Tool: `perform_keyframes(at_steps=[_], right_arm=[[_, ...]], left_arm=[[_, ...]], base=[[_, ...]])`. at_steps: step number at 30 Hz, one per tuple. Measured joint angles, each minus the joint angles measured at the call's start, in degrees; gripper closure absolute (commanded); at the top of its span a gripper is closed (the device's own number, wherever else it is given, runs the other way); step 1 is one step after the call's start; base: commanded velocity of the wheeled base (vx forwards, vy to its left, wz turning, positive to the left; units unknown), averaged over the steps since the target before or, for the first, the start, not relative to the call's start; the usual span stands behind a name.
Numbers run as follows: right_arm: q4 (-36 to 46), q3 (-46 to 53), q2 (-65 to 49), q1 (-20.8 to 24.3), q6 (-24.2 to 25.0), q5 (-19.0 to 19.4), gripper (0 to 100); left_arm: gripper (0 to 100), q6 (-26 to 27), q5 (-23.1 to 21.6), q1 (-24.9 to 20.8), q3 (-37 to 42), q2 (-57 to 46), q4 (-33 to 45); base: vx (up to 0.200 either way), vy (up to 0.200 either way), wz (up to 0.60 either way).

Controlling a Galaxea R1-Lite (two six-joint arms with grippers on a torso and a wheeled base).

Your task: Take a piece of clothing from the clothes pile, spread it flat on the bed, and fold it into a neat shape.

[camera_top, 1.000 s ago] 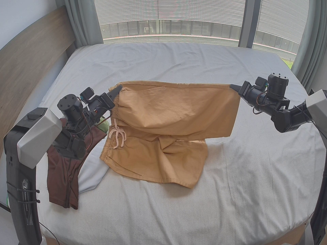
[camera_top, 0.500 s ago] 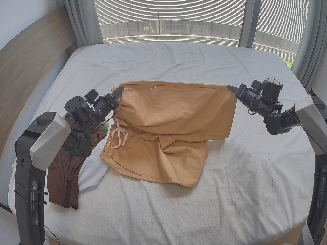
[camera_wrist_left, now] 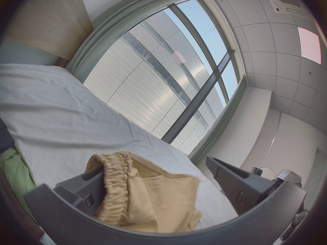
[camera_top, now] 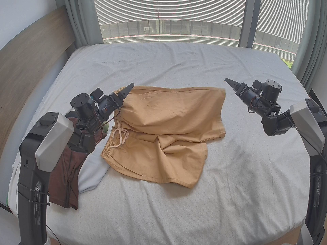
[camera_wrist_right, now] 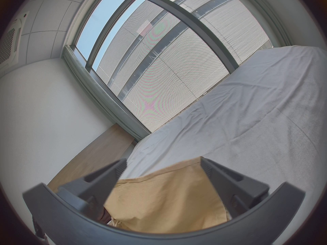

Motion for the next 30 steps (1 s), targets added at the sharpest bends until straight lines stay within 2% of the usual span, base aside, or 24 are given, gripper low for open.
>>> perform_keyframes(at_steps=[6, 14, 24, 30], right_arm=[[-2.8, 0.9, 0.7, -0.4, 0.0, -0.4, 0], [-7.4, 7.7, -0.8, -0.2, -0.1, -0.5, 0], [-10.5, 15.1, -3.2, 0.1, -0.4, -0.5, 0], [-11.8, 22.1, -4.6, 0.9, -0.9, -0.5, 0]], left_arm=[[0, 0.0, 1.9, -0.8, -2.8, 0.5, 4.2], [0, 0.6, 6.4, -0.9, -4.7, 0.7, 11.3], [0, 3.9, 9.5, 1.0, -4.9, 0.5, 13.2], [0, 6.0, 10.4, 1.6, -2.8, 0.0, 11.6]], base=[[0.000, 0.000, 0.00], [0.000, 0.000, 0.00], [0.000, 0.000, 0.00], [0.000, 0.000, 0.00]])
